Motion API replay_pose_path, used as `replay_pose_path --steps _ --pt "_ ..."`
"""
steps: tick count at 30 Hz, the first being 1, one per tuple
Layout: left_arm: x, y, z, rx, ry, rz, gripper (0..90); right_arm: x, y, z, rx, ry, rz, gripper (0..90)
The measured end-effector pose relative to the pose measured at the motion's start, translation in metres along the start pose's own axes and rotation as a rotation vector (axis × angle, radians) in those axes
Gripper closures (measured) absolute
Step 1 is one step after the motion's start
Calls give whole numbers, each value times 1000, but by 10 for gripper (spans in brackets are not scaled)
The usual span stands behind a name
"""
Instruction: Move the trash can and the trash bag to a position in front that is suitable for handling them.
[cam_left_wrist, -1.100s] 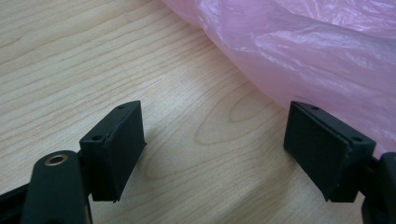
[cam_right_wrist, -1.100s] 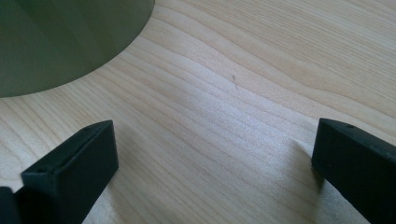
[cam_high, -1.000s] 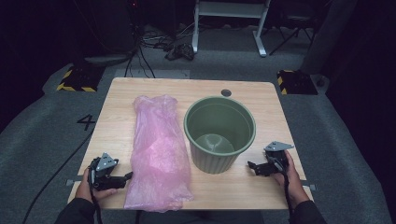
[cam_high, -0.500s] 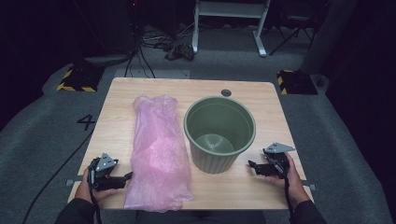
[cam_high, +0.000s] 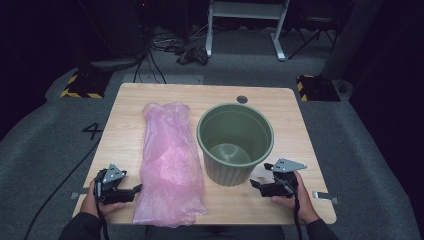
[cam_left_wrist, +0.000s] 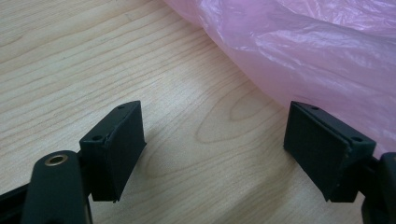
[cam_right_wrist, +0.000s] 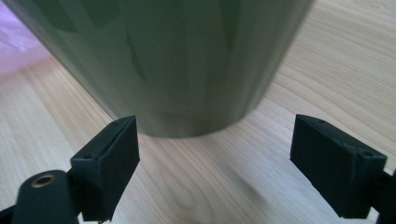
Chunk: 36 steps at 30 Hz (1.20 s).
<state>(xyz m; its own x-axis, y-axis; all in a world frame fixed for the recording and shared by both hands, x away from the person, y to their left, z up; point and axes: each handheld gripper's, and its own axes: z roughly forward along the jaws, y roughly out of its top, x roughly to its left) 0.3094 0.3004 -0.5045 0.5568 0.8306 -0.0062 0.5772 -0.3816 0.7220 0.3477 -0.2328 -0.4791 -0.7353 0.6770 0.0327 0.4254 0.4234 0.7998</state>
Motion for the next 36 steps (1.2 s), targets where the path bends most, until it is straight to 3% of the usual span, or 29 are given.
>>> replay_pose_path --steps 17,36 --pt "0 0 0 -1 2 1 201 13 10 11 -32 -15 -12 151" --pt "0 0 0 0 3 0 199 -2 18 20 -61 -75 35 161"
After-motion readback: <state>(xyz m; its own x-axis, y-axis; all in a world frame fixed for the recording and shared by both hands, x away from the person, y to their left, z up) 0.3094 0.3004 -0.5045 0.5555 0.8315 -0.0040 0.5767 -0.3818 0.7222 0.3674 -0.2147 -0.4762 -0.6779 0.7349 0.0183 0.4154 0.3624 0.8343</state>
